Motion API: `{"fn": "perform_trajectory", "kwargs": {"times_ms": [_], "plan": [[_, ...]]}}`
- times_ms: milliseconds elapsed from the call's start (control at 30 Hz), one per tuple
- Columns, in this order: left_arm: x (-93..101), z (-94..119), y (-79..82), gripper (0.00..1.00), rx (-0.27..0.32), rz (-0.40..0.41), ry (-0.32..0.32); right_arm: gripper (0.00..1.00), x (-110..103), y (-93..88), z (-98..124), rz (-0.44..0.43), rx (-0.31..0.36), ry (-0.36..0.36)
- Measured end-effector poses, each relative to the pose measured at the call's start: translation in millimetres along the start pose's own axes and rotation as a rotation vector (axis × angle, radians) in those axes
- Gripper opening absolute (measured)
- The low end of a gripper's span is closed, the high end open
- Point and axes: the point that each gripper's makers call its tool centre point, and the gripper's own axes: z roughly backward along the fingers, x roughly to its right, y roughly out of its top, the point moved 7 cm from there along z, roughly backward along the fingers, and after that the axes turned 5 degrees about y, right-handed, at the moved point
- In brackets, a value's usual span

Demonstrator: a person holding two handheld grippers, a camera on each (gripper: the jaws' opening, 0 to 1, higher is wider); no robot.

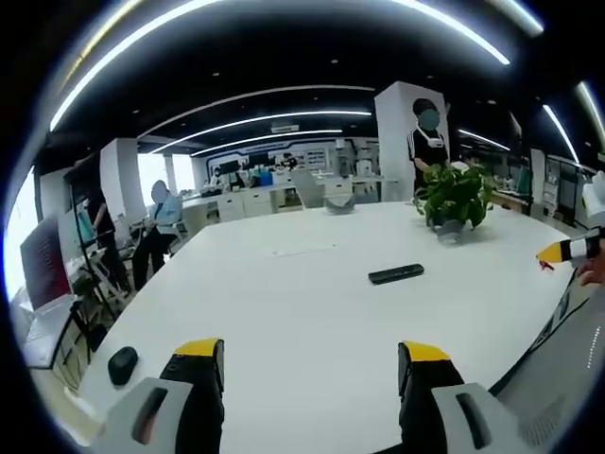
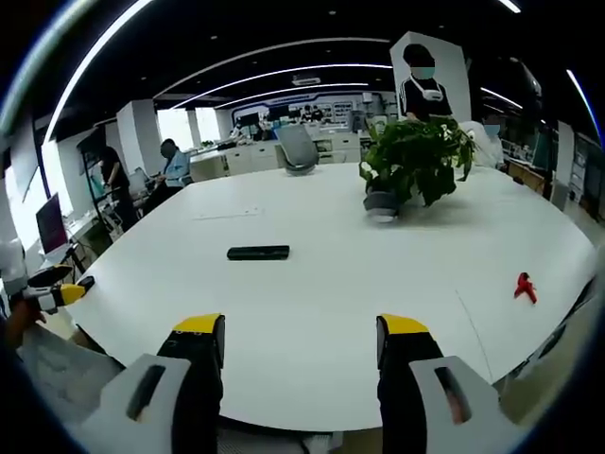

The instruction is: Press the specified remote control buttons in sequence, fully releasing each button before pressing the next.

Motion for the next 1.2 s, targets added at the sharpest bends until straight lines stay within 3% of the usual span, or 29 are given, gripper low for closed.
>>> {"fn": "perform_trajectory", "kwargs": {"times_ms": [1200], "plan": [[0.3, -2.3, -5.1, 0.76, -0.039, -0.014, -0.007, 0.65, 0.8, -2.9, -1.5, 0.001, -0.027, 0.000]]}}
